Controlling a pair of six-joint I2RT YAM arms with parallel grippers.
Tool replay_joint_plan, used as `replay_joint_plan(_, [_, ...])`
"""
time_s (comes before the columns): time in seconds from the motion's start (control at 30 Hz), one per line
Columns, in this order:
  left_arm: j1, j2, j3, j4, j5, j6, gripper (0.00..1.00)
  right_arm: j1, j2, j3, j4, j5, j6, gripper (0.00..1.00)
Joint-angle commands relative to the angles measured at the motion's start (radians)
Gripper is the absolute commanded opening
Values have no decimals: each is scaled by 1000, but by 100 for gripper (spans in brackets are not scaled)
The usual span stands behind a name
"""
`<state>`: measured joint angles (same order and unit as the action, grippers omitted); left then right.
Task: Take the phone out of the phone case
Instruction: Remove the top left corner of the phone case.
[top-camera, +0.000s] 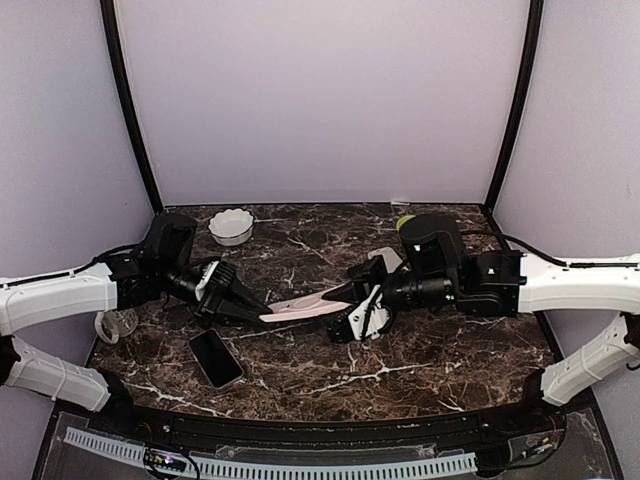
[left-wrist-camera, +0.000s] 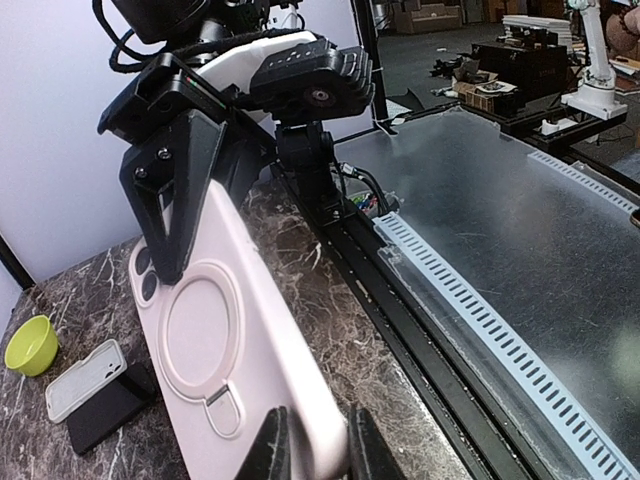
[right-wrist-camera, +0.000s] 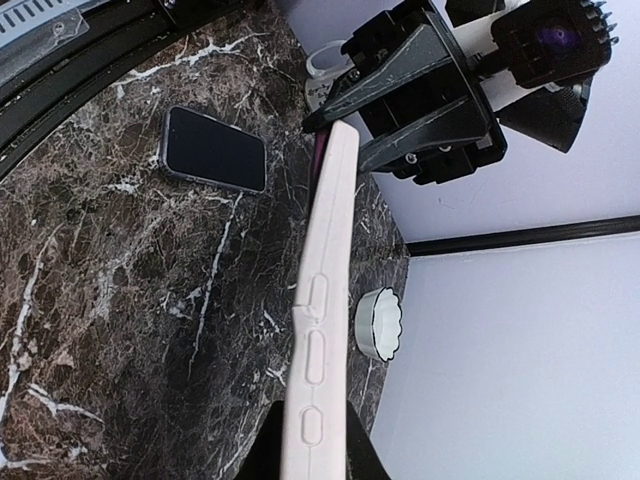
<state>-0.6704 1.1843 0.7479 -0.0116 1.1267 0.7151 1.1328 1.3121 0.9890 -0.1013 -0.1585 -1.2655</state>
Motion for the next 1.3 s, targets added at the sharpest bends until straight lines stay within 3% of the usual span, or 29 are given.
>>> replay_joint_plan(0.0, [-27, 32, 18, -81, 59, -77, 12, 64, -32, 24, 314, -43, -108, 0])
replay_joint_plan(0.63, [-27, 28, 16, -102, 26, -51, 6, 80, -16, 32, 346, -47, -134, 0])
replay_joint_plan(0.7, [-27, 20, 11, -93, 12, -47, 10, 81, -16, 29, 354, -39, -110, 0])
replay_joint_plan(0.8, [-28, -12, -7, -46, -48, -49, 27, 80, -22, 7, 383, -19, -70, 0])
replay_joint_plan(0.9, [-28, -55, -34, 21, -137, -51, 30, 81, -43, -41, 413, -11, -29, 0])
replay_joint_plan(1.1, [-28, -174, -137, 252, -379, -30, 25, 87, -79, -75, 445, -30, 100, 0])
replay_joint_plan(1.27, [-29, -189, -152, 276, -389, -23, 15, 120, -67, -68, 428, -25, 87, 0])
